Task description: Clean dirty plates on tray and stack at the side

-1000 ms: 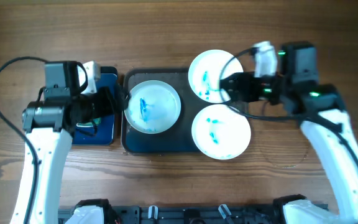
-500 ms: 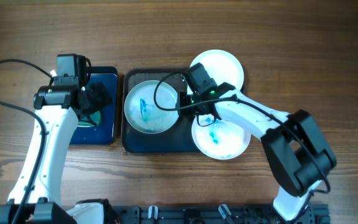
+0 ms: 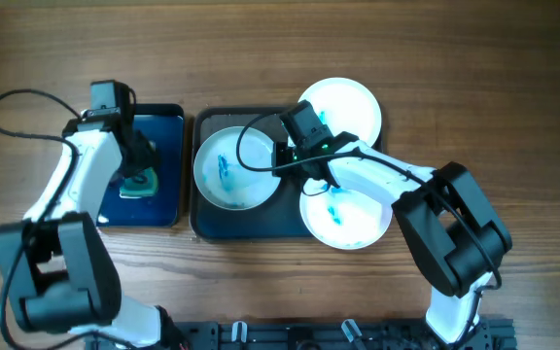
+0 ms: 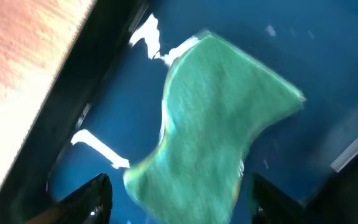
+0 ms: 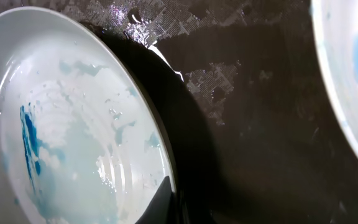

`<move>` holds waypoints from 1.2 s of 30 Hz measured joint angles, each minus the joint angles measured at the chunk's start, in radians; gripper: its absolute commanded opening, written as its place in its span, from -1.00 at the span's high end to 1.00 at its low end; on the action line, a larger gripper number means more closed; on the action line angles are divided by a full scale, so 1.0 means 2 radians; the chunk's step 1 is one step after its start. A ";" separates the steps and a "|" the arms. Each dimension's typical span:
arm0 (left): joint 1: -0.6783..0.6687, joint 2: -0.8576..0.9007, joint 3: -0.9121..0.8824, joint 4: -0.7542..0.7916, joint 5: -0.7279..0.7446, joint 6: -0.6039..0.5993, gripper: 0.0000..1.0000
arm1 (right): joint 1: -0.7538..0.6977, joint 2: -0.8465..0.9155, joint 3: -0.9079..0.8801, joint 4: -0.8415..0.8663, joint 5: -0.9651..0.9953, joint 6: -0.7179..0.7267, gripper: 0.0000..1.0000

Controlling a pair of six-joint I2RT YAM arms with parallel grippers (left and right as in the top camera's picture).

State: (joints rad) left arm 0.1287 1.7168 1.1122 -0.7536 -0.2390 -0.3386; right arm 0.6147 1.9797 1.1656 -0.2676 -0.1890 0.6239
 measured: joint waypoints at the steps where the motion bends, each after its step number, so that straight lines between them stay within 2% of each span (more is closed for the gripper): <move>1: 0.008 0.017 0.000 0.016 0.000 0.014 -0.20 | 0.000 0.000 0.000 0.000 0.000 0.000 0.92; 4: 0.009 0.042 0.000 0.042 0.015 0.051 -0.03 | 0.000 0.000 0.000 0.000 0.000 0.000 0.91; 8: 0.009 0.053 0.001 0.065 0.036 0.078 0.48 | 0.000 0.000 0.000 0.000 0.000 0.000 0.91; 12: 0.009 0.054 -0.001 0.067 0.042 0.084 0.31 | 0.000 0.000 0.000 0.000 0.000 0.000 0.91; 13: 0.009 0.054 -0.004 0.070 0.042 0.085 0.45 | 0.000 0.000 0.000 0.000 0.000 0.000 0.90; 15: 0.009 0.054 -0.008 0.073 0.042 0.085 0.92 | 0.000 0.000 0.000 0.000 0.000 0.000 0.84; 18: 0.009 0.054 -0.009 0.072 0.044 0.085 0.92 | 0.000 0.000 0.000 0.000 0.000 0.000 0.81; 21: 0.009 0.054 -0.009 0.065 0.044 0.081 0.92 | 0.001 0.000 0.000 0.002 0.000 0.000 0.88; 24: 0.009 0.049 0.011 -0.010 0.056 0.079 0.92 | 0.001 0.001 0.000 0.006 -0.002 0.000 0.91; 26: 0.009 0.025 0.040 -0.058 0.090 0.079 0.92 | 0.001 0.001 0.000 0.006 -0.003 0.000 0.91; 29: 0.005 -0.037 0.068 -0.071 0.158 0.079 0.92 | 0.001 0.001 0.000 0.007 -0.007 0.000 0.91; 32: -0.031 -0.056 0.071 -0.077 0.226 0.063 0.92 | -0.003 0.002 0.000 0.005 -0.016 0.000 0.91; 36: -0.110 -0.049 0.048 -0.034 0.227 -0.007 0.92 | -0.021 0.002 0.001 -0.011 -0.035 0.001 0.91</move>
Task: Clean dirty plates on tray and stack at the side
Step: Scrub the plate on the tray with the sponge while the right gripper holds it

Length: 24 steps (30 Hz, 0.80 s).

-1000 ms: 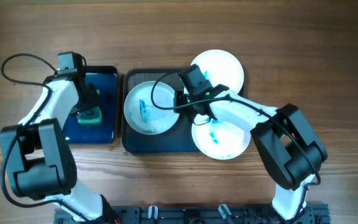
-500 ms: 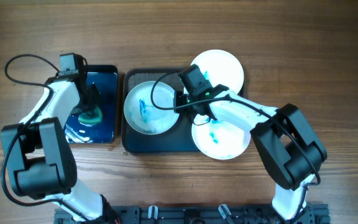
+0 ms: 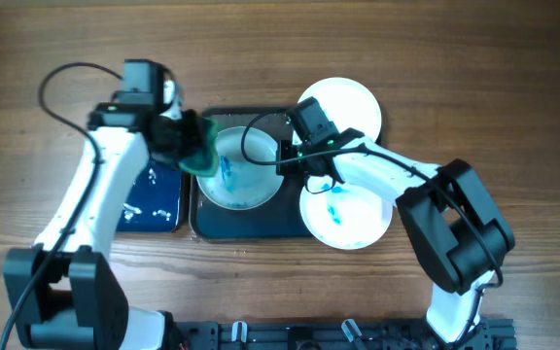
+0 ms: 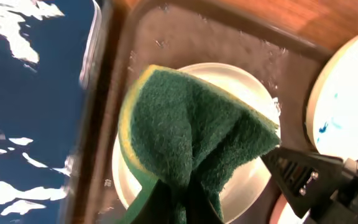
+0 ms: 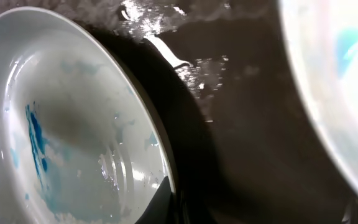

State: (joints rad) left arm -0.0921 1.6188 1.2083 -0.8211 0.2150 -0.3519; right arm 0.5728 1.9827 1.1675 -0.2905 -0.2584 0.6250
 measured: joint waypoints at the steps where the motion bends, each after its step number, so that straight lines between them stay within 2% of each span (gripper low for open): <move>1: -0.015 0.006 -0.010 0.016 -0.011 -0.018 0.92 | -0.003 0.000 0.000 -0.002 -0.002 0.000 0.91; 6: -0.076 0.093 -0.036 0.064 -0.080 -0.095 0.92 | -0.005 0.000 0.000 -0.004 -0.004 0.000 0.91; 10: -0.088 0.114 -0.036 0.074 -0.101 -0.107 0.92 | -0.004 0.000 0.000 -0.004 -0.004 0.000 0.91; 13: -0.086 0.128 -0.035 0.105 -0.039 -0.051 0.92 | -0.008 0.000 0.000 -0.006 -0.001 0.000 0.91; 15: -0.084 0.138 -0.035 0.139 0.050 0.002 0.92 | -0.013 0.000 0.000 -0.007 0.000 0.000 0.92; 18: -0.084 0.142 -0.035 0.151 0.070 0.004 0.92 | -0.013 0.000 0.000 -0.007 0.000 0.000 0.91; 19: -0.086 0.142 -0.035 0.151 0.055 -0.013 0.92 | -0.013 0.000 0.000 -0.007 0.000 0.000 0.92; 22: -0.106 0.140 -0.025 0.121 -0.054 -0.114 0.92 | -0.011 0.000 0.000 -0.005 -0.002 0.000 0.91; 24: -0.111 0.138 -0.021 0.102 -0.108 -0.153 0.92 | -0.005 0.000 0.000 -0.003 -0.002 0.002 0.91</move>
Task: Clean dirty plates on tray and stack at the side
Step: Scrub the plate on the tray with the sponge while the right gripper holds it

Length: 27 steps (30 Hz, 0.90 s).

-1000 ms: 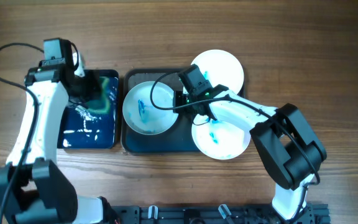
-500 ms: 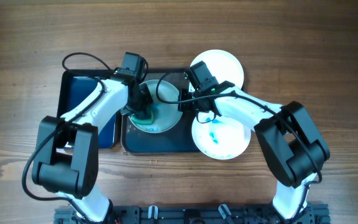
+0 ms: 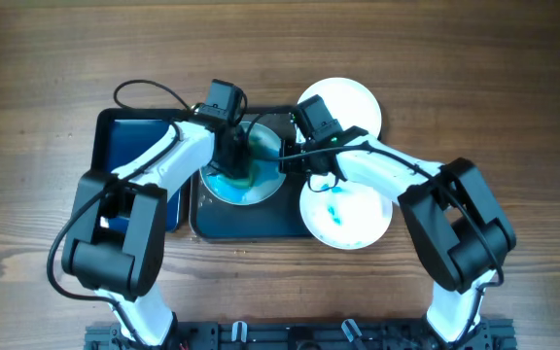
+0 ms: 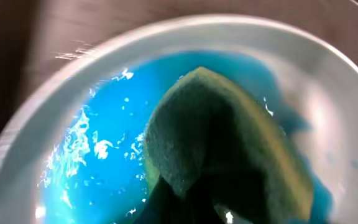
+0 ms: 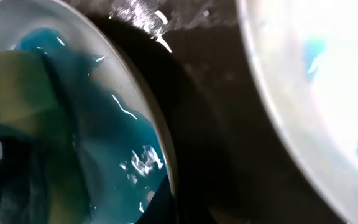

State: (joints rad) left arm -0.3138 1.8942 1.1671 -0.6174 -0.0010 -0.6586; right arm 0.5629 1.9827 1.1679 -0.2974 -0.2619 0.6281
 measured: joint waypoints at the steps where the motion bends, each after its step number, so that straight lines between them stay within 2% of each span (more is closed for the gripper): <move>1: 0.000 0.000 0.001 -0.008 -0.015 -0.012 0.92 | 0.001 0.000 0.000 0.000 -0.001 0.000 0.91; 3: 0.001 0.000 0.002 -0.013 -0.011 -0.014 0.92 | 0.002 0.000 0.000 0.000 -0.002 0.000 0.91; 6: 0.021 0.000 0.001 0.000 0.076 0.060 0.92 | 0.001 0.000 0.000 -0.002 -0.002 0.000 0.91; 7: 0.029 0.002 -0.003 0.015 0.137 0.099 0.92 | -0.002 0.000 0.000 -0.005 -0.002 0.000 0.91; 9: 0.029 0.007 -0.007 0.037 0.186 0.125 0.92 | -0.004 0.000 0.000 -0.005 -0.002 0.000 0.92; 12: 0.029 0.010 -0.011 0.066 0.182 0.101 0.92 | -0.005 0.000 0.000 -0.004 0.001 0.000 0.91; 16: 0.007 0.005 -0.002 0.026 0.044 0.001 0.92 | -0.004 0.000 0.001 -0.002 0.000 0.000 0.91; 19: 0.002 0.001 0.004 -0.012 -0.002 -0.021 0.92 | 0.003 0.001 0.001 0.000 -0.006 0.000 0.91; 21: 0.005 0.001 0.005 -0.019 0.016 0.002 0.92 | 0.003 0.002 0.001 -0.001 -0.009 0.000 0.91; 24: 0.022 0.002 0.004 -0.017 0.106 0.093 0.92 | 0.002 0.002 0.001 -0.005 -0.009 0.000 0.91; 27: 0.026 0.004 -0.004 -0.002 0.174 0.139 0.92 | 0.000 0.002 0.001 -0.006 -0.009 0.000 0.91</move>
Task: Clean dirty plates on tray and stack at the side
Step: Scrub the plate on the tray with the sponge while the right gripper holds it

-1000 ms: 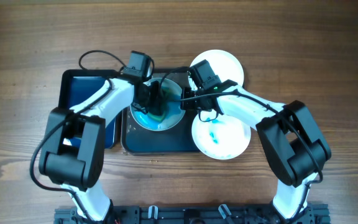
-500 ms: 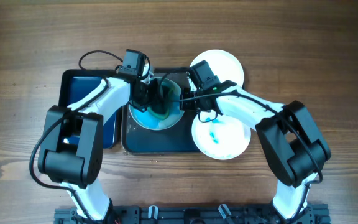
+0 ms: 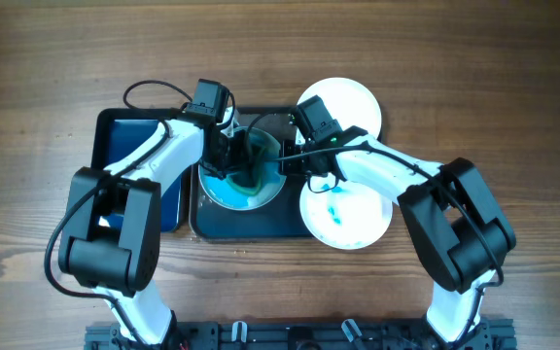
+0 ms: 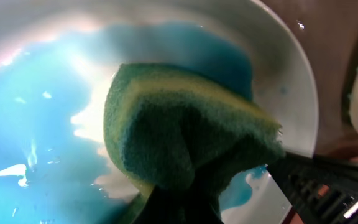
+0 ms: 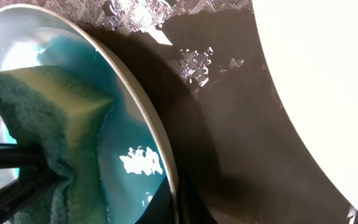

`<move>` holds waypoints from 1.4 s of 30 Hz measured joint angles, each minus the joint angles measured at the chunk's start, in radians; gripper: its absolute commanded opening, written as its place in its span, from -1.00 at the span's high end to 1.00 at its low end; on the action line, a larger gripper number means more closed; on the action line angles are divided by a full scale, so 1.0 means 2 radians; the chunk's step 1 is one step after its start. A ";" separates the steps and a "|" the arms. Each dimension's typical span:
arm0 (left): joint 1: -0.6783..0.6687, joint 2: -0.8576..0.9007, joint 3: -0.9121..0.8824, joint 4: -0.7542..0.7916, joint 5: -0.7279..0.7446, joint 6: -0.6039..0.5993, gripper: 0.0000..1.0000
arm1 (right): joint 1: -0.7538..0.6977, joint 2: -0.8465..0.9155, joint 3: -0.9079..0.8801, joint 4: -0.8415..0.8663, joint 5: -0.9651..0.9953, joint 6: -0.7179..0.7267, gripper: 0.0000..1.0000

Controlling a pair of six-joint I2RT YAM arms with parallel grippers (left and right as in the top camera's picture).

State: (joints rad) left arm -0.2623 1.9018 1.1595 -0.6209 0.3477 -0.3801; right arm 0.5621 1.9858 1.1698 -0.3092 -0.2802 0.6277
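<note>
A white plate [image 3: 224, 192] smeared with blue liquid lies in the dark tray [image 3: 251, 224]. My left gripper [image 3: 244, 163] is shut on a green and yellow sponge [image 4: 185, 140] that presses into the plate's wet blue face [image 4: 36, 118]. My right gripper [image 3: 285, 163] is shut on the plate's right rim [image 5: 160, 152], one finger inside and one outside. The sponge [image 5: 48, 118] fills the left of the right wrist view. A second plate [image 3: 348, 216] with blue marks lies at the tray's right edge. A white plate [image 3: 343, 102] sits behind it.
A blue tray [image 3: 129, 146] with water in it stands left of the dark tray. Both arms cross over the dark tray. Wooden table [image 3: 513, 78] lies all around.
The sponge has shifted toward the plate's right side, nearer my right gripper. The left arm has swung slightly. More blue liquid is spread over the plate. The right gripper has not moved.
My left gripper stood over the sponge in the blue tray while the right held the plate's rim. Then the left carried the sponge above the plate. After that the sponge was down in the plate, the blue smeared wide, and now it presses further right.
</note>
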 measured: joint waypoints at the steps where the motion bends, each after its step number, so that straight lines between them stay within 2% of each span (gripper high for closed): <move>1: 0.000 0.000 -0.002 0.009 0.000 -0.004 0.92 | 0.000 0.000 0.000 0.000 0.000 0.000 0.91; 5: -0.020 -0.002 0.000 0.002 -0.106 -0.128 0.92 | 0.000 0.000 0.000 0.002 0.000 0.000 0.91; 8: -0.026 -0.004 0.007 -0.025 -0.171 -0.184 0.92 | 0.003 0.000 0.000 0.004 -0.001 0.000 0.92; 10: -0.024 -0.004 0.008 -0.031 -0.163 -0.167 0.92 | 0.003 0.000 0.000 0.004 -0.002 0.000 0.91; 15: -0.002 -0.004 0.004 -0.020 -0.075 -0.062 0.92 | 0.002 0.000 0.000 0.001 -0.003 0.000 0.91; 17: -0.002 -0.004 0.003 -0.015 -0.085 -0.072 0.92 | 0.002 0.000 0.000 0.001 -0.003 0.000 0.91; 20: -0.016 -0.004 0.003 -0.015 -0.130 -0.126 0.92 | 0.002 0.000 0.000 0.002 -0.003 0.000 0.91; 23: -0.019 -0.004 0.006 -0.027 -0.137 -0.141 0.92 | 0.002 0.000 0.000 0.002 -0.003 0.000 0.91; 25: -0.019 -0.004 0.006 -0.028 -0.120 -0.109 0.92 | 0.002 0.000 0.000 0.002 -0.003 0.000 0.91; 27: -0.012 -0.004 0.006 -0.029 -0.078 -0.045 0.92 | 0.002 0.000 0.000 0.001 -0.003 0.000 0.91; 30: -0.013 -0.003 0.001 -0.009 -0.057 -0.025 0.92 | 0.001 0.000 0.000 0.001 -0.002 0.000 0.91; 33: -0.023 -0.003 -0.001 0.007 -0.112 -0.091 0.92 | -0.001 0.000 0.000 0.004 0.000 0.000 0.91; 37: -0.032 -0.004 0.006 -0.023 -0.150 -0.128 0.92 | 0.000 0.000 0.000 0.004 -0.001 0.000 0.91; 39: -0.031 -0.004 0.007 -0.032 -0.136 -0.102 0.92 | 0.002 0.000 0.000 0.003 -0.002 0.000 0.91; 42: -0.016 -0.004 0.007 -0.034 -0.081 -0.030 0.92 | 0.002 0.000 0.000 0.001 -0.002 0.000 0.91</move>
State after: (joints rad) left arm -0.2935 1.8946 1.1736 -0.6884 0.1848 -0.4404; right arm 0.5659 1.9862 1.1698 -0.3065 -0.2848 0.6277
